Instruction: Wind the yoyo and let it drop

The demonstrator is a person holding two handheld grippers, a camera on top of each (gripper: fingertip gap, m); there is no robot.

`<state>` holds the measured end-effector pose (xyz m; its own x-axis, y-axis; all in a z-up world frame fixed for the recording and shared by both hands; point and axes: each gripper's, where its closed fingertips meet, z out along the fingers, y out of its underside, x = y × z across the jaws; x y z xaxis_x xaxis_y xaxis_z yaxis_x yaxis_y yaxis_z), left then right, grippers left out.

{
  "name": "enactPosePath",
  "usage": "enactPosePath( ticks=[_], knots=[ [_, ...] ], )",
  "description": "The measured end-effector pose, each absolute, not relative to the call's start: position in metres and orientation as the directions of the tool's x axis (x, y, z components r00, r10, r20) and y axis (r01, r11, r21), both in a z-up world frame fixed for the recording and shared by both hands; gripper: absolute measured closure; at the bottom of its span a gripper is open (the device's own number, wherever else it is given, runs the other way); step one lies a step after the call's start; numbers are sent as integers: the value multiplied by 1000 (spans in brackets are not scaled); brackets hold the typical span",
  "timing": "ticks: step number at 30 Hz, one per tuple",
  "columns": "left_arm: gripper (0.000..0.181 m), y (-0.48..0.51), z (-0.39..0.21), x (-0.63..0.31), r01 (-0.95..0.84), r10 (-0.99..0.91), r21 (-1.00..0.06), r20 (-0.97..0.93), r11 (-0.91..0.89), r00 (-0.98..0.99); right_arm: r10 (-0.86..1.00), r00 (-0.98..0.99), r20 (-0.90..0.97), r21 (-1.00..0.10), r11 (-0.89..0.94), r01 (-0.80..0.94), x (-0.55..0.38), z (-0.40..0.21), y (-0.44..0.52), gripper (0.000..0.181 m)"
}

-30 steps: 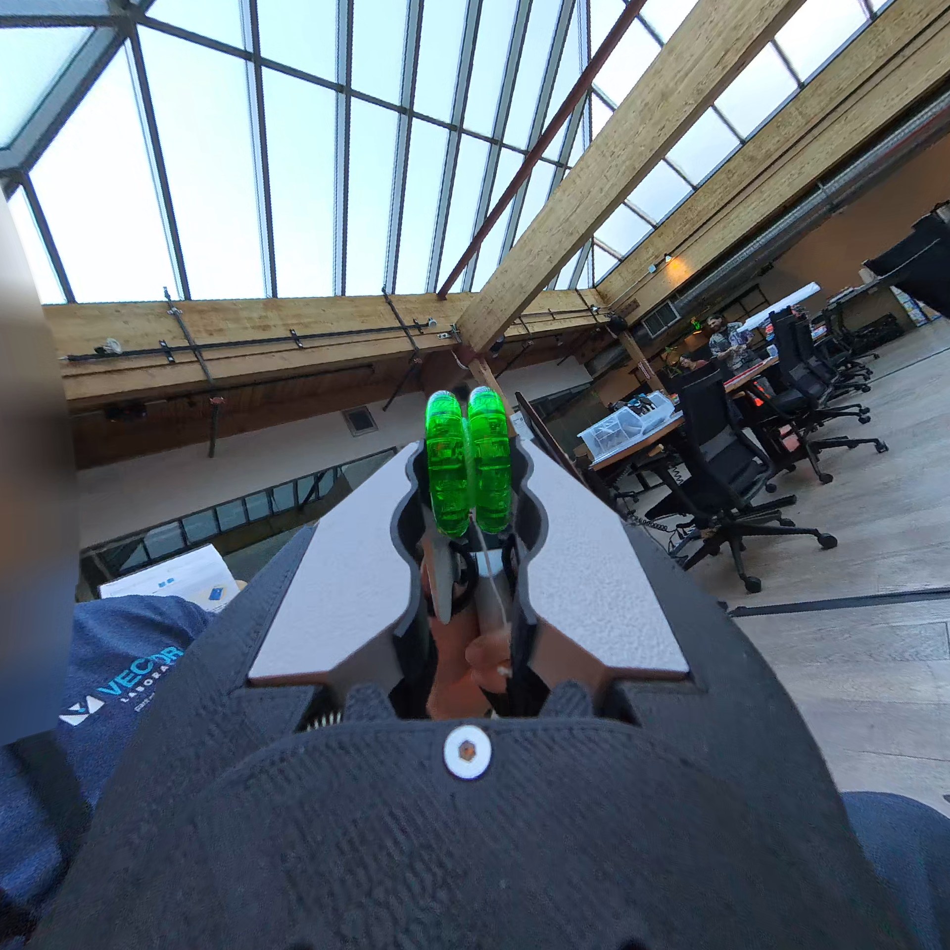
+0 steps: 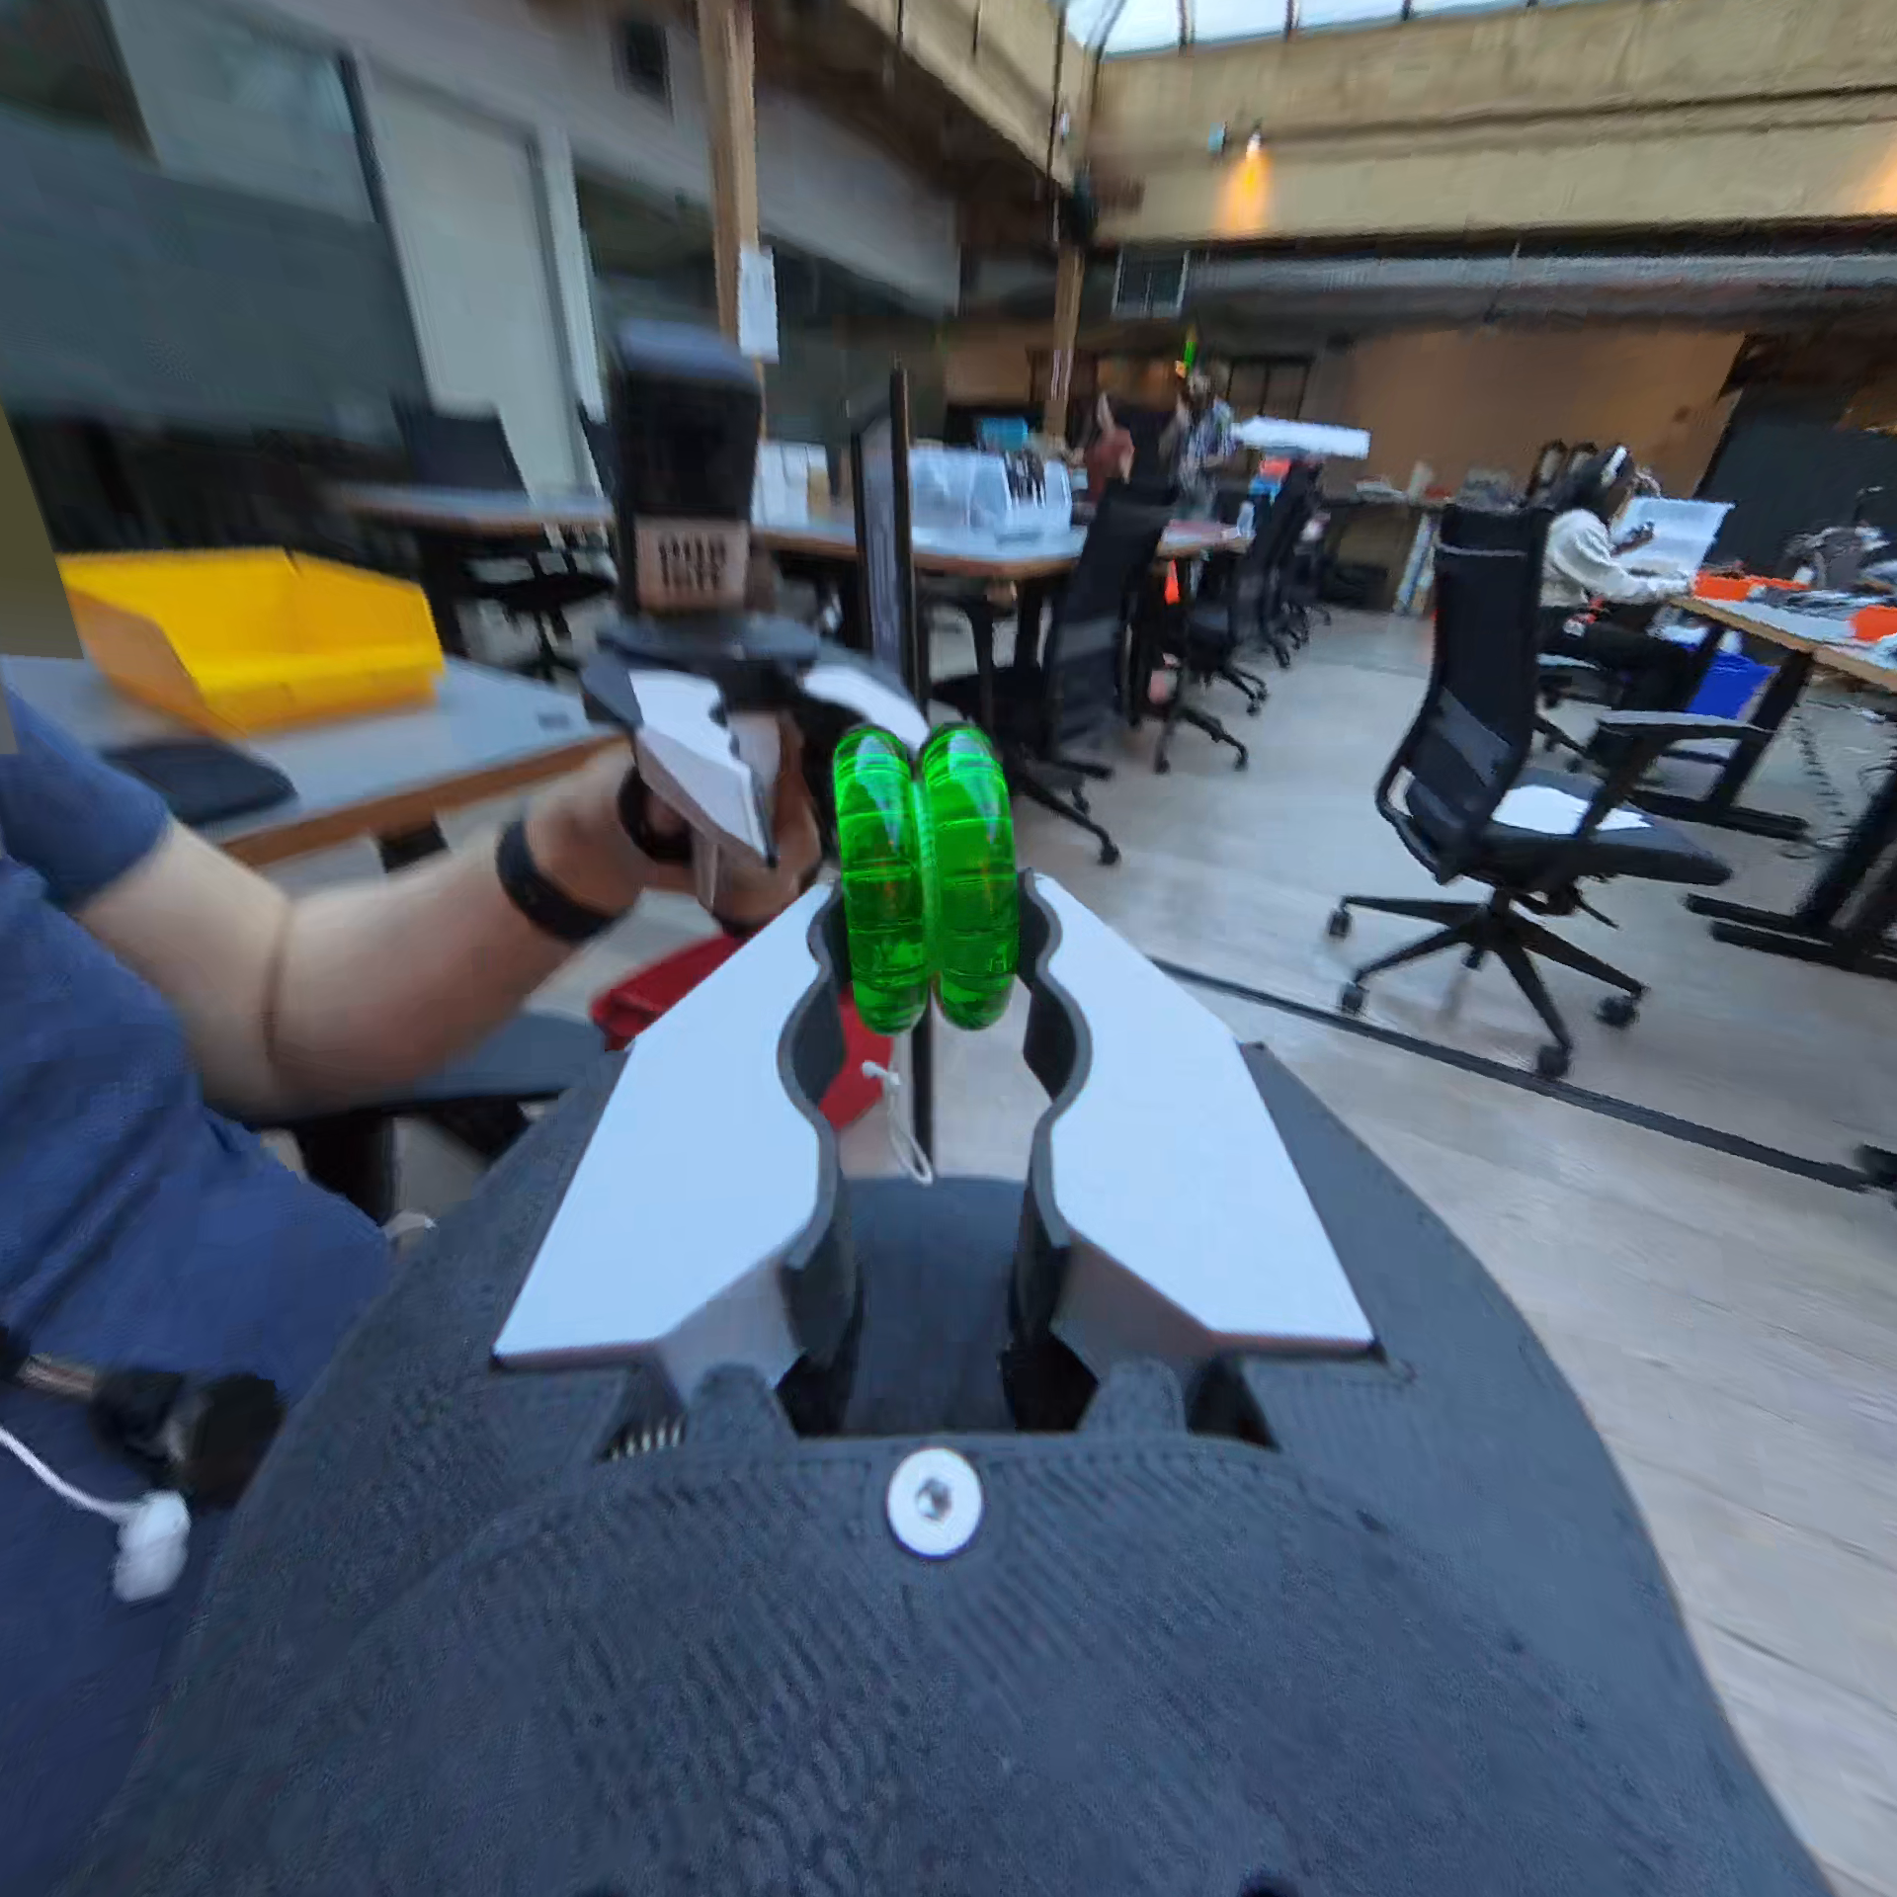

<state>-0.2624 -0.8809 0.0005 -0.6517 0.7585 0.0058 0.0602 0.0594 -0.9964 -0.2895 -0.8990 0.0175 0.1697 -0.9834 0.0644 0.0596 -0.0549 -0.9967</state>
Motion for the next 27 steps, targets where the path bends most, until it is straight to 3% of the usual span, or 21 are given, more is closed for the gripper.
enactPosePath(
  ticks=[2,7,9,11,14,17,22,27],
  knots=[
    [126,-878,3,-265,-78,789,-995,96,61,-607,-974,212,-75,-979,112,169,-293,32,-902,152],
    [122,-877,19,-284,-189,822,-982,96,-15,-562,-864,386,-324,-853,443,276,-284,45,-893,152],
    [128,-881,33,-288,-237,827,-970,93,-50,-555,-834,428,-347,-832,485,269,-275,41,-885,152],
    [146,-885,38,-287,-233,828,-971,84,-57,-555,-823,435,-366,-805,514,296,-270,43,-885,152],
    [152,-891,28,-285,-162,838,-984,152,77,-524,-864,374,-338,-856,447,259,-268,34,-891,153],
    [152,-886,12,-286,-7,861,-981,174,194,-478,-902,337,-269,-923,341,177,-270,31,-892,131],
    [152,-878,8,-287,154,889,-956,162,249,-428,-885,398,-242,-970,211,-121,-265,10,-874,140],
    [152,-877,7,-286,162,890,-944,201,288,-410,-886,405,-225,-971,171,-165,-264,-3,-871,141]
  ],
)
